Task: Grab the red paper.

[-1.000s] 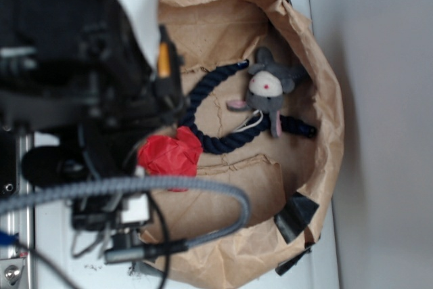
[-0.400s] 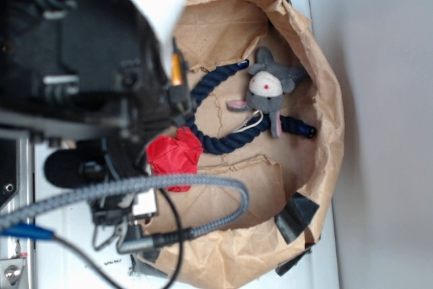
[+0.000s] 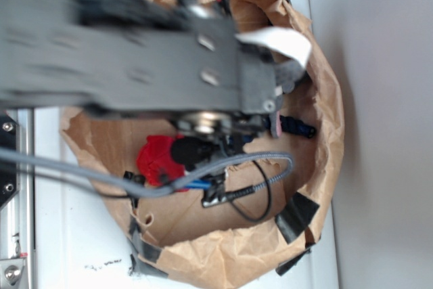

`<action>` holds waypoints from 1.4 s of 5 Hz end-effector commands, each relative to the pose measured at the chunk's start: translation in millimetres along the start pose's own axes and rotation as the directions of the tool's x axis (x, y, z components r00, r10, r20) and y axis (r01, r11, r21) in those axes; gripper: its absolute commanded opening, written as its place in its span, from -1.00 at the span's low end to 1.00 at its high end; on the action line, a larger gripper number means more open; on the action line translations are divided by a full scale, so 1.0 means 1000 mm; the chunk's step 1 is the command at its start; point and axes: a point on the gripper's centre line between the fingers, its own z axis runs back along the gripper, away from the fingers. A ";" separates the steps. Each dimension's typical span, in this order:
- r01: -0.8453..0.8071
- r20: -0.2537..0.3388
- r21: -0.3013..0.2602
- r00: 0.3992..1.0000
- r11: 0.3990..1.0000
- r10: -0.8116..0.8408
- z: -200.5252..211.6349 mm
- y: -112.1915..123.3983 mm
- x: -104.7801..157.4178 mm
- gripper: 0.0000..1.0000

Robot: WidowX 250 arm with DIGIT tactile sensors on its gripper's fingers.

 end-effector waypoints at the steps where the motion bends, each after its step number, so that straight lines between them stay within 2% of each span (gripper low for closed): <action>1: 0.146 -0.049 -0.075 0.987 0.986 -0.150 -0.043 -0.032 -0.016 1.00; 2: 0.161 -0.061 -0.087 0.984 0.983 -0.167 -0.053 -0.041 -0.024 1.00; 3: 0.149 -0.106 -0.041 0.983 0.988 -0.152 -0.071 -0.046 -0.030 1.00; 4: 0.139 -0.082 -0.025 0.987 0.990 -0.140 -0.071 -0.045 -0.024 -1.00; 5: 0.123 -0.049 -0.042 0.991 0.991 -0.125 -0.054 -0.037 -0.020 -1.00; 6: 0.086 0.058 -0.082 0.995 0.993 -0.081 -0.004 -0.024 -0.010 -1.00; 7: 0.087 0.136 -0.166 0.989 0.982 -0.065 0.045 -0.004 -0.006 -1.00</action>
